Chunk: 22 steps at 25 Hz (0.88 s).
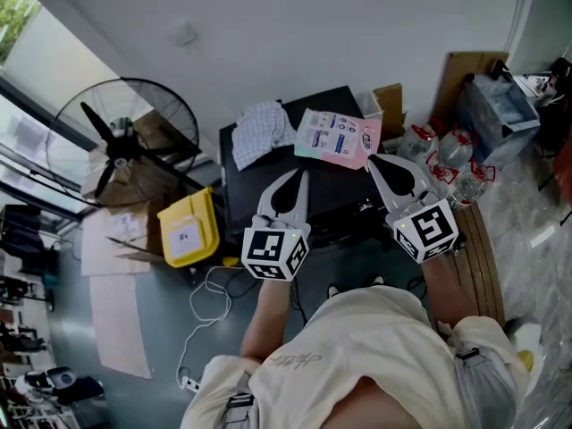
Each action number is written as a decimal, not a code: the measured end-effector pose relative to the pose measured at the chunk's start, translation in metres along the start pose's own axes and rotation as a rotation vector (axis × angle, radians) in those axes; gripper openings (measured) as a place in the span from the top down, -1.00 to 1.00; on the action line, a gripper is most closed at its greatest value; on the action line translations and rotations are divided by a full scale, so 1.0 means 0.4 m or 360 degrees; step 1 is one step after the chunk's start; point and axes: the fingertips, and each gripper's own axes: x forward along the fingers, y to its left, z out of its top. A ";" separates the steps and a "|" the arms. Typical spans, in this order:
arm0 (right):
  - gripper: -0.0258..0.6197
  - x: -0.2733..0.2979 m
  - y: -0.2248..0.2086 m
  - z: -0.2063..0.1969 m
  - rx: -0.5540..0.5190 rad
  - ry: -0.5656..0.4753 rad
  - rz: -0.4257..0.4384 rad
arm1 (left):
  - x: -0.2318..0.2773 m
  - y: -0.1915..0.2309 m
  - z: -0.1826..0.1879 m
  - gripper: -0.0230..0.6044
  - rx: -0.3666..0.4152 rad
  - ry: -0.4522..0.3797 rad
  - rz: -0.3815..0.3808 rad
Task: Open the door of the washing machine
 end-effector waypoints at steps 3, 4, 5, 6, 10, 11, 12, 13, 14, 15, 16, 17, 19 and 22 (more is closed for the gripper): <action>0.92 -0.005 -0.007 -0.005 0.0006 -0.0007 -0.0024 | 0.002 0.000 -0.003 0.87 -0.0001 -0.0001 0.0002; 0.92 -0.007 -0.010 -0.007 0.0010 -0.0005 -0.0034 | 0.001 0.000 -0.004 0.87 -0.0001 0.0001 0.0003; 0.92 -0.009 -0.012 -0.010 0.0014 0.0000 -0.0041 | 0.000 0.000 -0.005 0.87 0.0004 0.0002 0.0006; 0.92 -0.010 -0.013 -0.014 0.0020 0.0007 -0.0046 | -0.002 -0.001 -0.005 0.87 0.0012 0.0004 0.0010; 0.92 -0.011 -0.010 -0.029 0.0030 0.0040 -0.0054 | -0.009 0.002 -0.015 0.87 -0.0005 0.0020 0.0011; 0.92 -0.011 -0.008 -0.032 0.0027 0.0047 -0.0054 | -0.011 0.003 -0.019 0.87 -0.0027 0.0024 0.0008; 0.92 -0.013 -0.005 -0.035 0.0027 0.0051 -0.0053 | -0.013 0.005 -0.023 0.87 -0.0046 0.0027 0.0006; 0.92 -0.015 -0.002 -0.036 0.0032 0.0050 -0.0048 | -0.016 0.006 -0.028 0.87 -0.0056 0.0030 0.0008; 0.92 -0.018 0.001 -0.037 0.0048 0.0045 -0.0041 | -0.019 0.006 -0.032 0.87 -0.0059 0.0034 0.0011; 0.92 -0.022 0.002 -0.038 0.0072 0.0038 -0.0034 | -0.021 0.006 -0.037 0.87 -0.0061 0.0037 0.0014; 0.92 -0.026 0.003 -0.039 0.0097 0.0031 -0.0029 | -0.024 0.005 -0.042 0.87 -0.0065 0.0040 0.0016; 0.92 -0.029 0.002 -0.041 0.0116 0.0027 -0.0027 | -0.025 0.005 -0.047 0.87 -0.0070 0.0043 0.0018; 0.92 -0.035 0.000 -0.048 0.0121 0.0033 -0.0033 | -0.027 0.005 -0.059 0.87 -0.0079 0.0052 0.0020; 0.92 -0.045 0.001 -0.061 0.0111 0.0056 -0.0041 | -0.029 0.003 -0.078 0.87 -0.0090 0.0075 0.0013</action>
